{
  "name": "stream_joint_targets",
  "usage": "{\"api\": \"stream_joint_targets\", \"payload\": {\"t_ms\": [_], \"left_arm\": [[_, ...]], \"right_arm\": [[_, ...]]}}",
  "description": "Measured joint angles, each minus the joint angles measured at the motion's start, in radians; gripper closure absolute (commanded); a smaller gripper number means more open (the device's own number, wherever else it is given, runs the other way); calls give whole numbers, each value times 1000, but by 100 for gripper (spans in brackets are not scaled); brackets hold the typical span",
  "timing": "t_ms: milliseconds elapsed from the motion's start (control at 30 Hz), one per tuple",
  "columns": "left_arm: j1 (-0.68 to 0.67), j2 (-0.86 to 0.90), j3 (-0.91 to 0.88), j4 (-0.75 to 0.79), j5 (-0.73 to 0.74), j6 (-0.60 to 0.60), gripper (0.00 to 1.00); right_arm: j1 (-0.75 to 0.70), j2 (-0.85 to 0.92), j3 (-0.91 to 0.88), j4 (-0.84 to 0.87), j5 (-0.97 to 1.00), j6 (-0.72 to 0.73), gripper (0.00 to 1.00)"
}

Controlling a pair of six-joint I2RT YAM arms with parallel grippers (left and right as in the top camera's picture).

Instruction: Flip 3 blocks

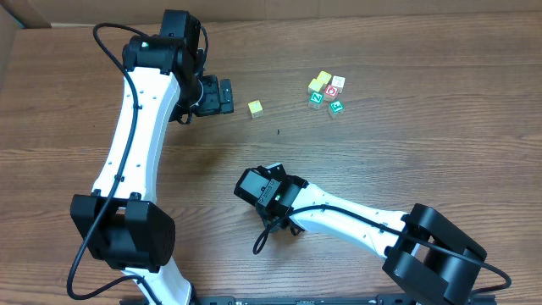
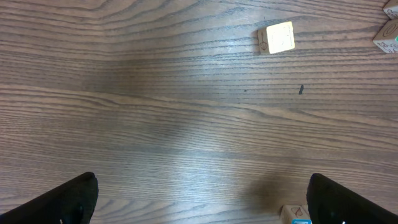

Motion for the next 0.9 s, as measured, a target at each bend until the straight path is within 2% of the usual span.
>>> {"api": "stream_joint_targets", "payload": {"t_ms": [400, 633, 733, 900], "left_arm": [[0, 0, 0, 0, 0, 0, 0], [0, 0, 0, 0, 0, 0, 0], [0, 0, 0, 0, 0, 0, 0], [0, 0, 0, 0, 0, 0, 0]], "right_arm": [[0, 0, 5, -40, 21, 0, 93], [-20, 2, 180, -177, -5, 0, 93], [-69, 2, 257, -249, -32, 0, 96], [-233, -4, 299, -338, -89, -3, 96]]}}
